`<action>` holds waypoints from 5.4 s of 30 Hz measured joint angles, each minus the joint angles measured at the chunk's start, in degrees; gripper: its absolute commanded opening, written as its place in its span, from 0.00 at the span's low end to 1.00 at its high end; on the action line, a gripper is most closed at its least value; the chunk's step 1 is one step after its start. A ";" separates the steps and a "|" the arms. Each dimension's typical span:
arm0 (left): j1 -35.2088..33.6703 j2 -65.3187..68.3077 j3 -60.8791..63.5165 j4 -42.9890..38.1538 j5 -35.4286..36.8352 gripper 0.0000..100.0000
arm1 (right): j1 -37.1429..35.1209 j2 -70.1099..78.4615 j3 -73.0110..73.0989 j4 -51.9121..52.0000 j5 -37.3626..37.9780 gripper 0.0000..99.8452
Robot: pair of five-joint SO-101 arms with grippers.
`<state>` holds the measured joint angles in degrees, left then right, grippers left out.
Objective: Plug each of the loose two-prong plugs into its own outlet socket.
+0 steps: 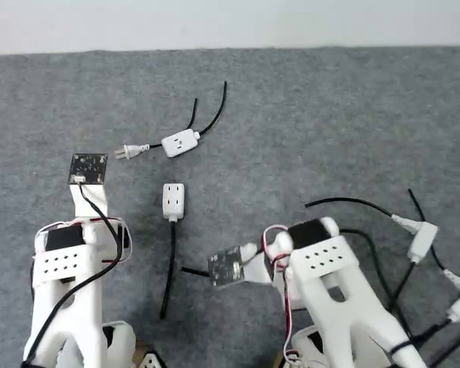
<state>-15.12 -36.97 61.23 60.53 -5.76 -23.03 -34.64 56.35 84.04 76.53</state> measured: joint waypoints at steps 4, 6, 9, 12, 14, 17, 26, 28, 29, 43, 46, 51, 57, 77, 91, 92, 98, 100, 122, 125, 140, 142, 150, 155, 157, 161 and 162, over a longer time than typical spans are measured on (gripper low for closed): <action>0.00 0.00 0.00 -1.05 0.00 0.13 | -1.05 -0.09 3.16 -3.08 -0.53 0.25; -0.09 0.00 0.00 -2.02 0.00 0.13 | -1.14 -0.09 3.60 -6.68 -3.87 0.25; -0.18 0.00 0.00 -2.37 0.00 0.13 | -1.23 -0.09 3.78 -13.19 -12.66 0.25; -0.18 0.00 0.00 -2.37 0.00 0.13 | -1.23 -0.09 5.19 -16.44 -19.16 0.25; -0.18 0.00 0.00 -2.37 -0.09 0.13 | -1.23 -0.09 6.59 -16.88 -19.96 0.25; -0.18 0.00 0.26 -2.37 -0.09 0.13 | -1.14 -0.09 8.35 -16.88 -20.04 0.25; -0.18 0.00 0.97 -2.37 -0.26 0.13 | 3.96 -0.09 10.81 -21.36 -12.57 0.12; -0.18 0.00 1.23 -2.37 -0.35 0.13 | 5.80 -0.09 11.34 -22.07 -10.37 0.14; -0.18 0.00 1.23 -2.37 -0.35 0.13 | 6.33 -0.09 11.60 -22.15 -9.58 0.16; -0.18 -0.18 1.32 -3.43 -3.25 0.13 | 3.96 -0.09 11.78 -24.26 -8.44 0.20; -0.18 -0.18 1.32 -3.43 -3.25 0.13 | 3.87 -0.09 11.78 -24.26 -8.44 0.20; -0.18 -0.18 1.32 -3.43 -3.25 0.13 | 3.69 -0.09 11.78 -24.26 -8.44 0.09; -0.18 -0.18 1.32 -3.43 -3.25 0.13 | 2.02 -0.09 12.48 -24.26 -8.44 0.13; 0.35 -0.18 2.11 -3.43 -0.70 0.13 | 1.76 -0.62 11.69 -25.23 -14.59 0.01; 1.41 20.48 -9.23 -3.43 2.20 0.13 | 0.70 -11.34 -13.63 -15.21 -59.52 0.01; 2.02 23.82 -11.52 -3.43 0.53 0.13 | -0.18 -11.96 -13.71 -16.62 -60.84 0.01; 9.93 33.14 -18.90 -2.46 -14.86 0.13 | -9.41 -12.66 -13.71 -23.65 -69.27 0.01; 12.57 33.14 -19.16 -2.46 -17.41 0.13 | -11.87 -12.66 -13.45 -25.76 -72.18 0.01; 23.74 7.91 4.31 -6.59 -33.14 0.13 | -15.91 -12.84 -2.55 -37.80 -74.29 0.01; 23.74 7.03 4.48 -6.95 -33.32 0.13 | -15.91 -12.84 -2.55 -39.12 -75.60 0.01; -5.27 6.77 -2.02 -21.80 -0.53 0.13 | -10.90 16.62 -21.80 -42.90 -80.35 0.01; -7.30 6.77 -2.02 -23.12 1.85 0.13 | -10.90 22.15 -26.99 -42.90 -81.76 0.01; -10.02 6.77 -2.02 -25.23 3.69 0.13 | -11.96 43.52 -48.79 -39.91 -83.96 0.01; -11.08 6.77 -2.02 -25.23 3.69 0.13 | -12.92 53.89 -60.40 -34.99 -84.04 0.01; -11.60 6.77 -2.20 -25.23 3.96 0.13 | -13.45 56.00 -62.77 -33.67 -84.13 0.01; -11.34 6.77 -2.37 -25.23 4.04 0.13 | -15.03 56.88 -63.91 -32.88 -84.31 0.01; -11.43 6.77 -2.37 -25.23 4.04 0.13 | -15.38 57.23 -64.00 -32.88 -84.31 0.01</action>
<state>-26.55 -30.20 58.86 35.30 -1.71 -38.42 22.59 -7.65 51.16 -7.78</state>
